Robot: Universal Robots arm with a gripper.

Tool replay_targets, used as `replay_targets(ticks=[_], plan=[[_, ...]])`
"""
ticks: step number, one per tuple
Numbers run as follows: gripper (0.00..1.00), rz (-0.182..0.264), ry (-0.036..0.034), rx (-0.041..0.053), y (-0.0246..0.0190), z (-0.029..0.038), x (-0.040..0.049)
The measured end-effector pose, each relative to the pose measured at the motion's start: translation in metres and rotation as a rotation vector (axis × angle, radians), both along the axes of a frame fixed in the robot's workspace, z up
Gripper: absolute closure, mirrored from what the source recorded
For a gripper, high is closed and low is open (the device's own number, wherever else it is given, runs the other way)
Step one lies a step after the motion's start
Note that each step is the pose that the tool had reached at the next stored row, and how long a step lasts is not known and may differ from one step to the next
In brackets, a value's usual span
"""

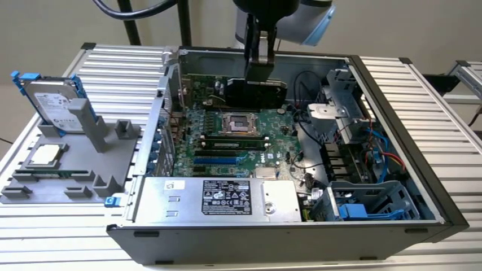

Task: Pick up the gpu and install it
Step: 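Insert the gpu into the slot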

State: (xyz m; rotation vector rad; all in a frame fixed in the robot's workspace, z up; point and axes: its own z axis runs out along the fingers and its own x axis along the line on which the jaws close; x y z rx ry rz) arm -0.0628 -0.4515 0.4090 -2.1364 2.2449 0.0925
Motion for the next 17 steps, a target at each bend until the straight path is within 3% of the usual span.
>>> replay_targets(ticks=[11,17], plan=[[1.00,0.000,-0.0023,0.0000,0.0118,-0.0014,0.0015],[1.00,0.001,-0.0033,0.0000,0.0146,-0.0020,0.0064]])
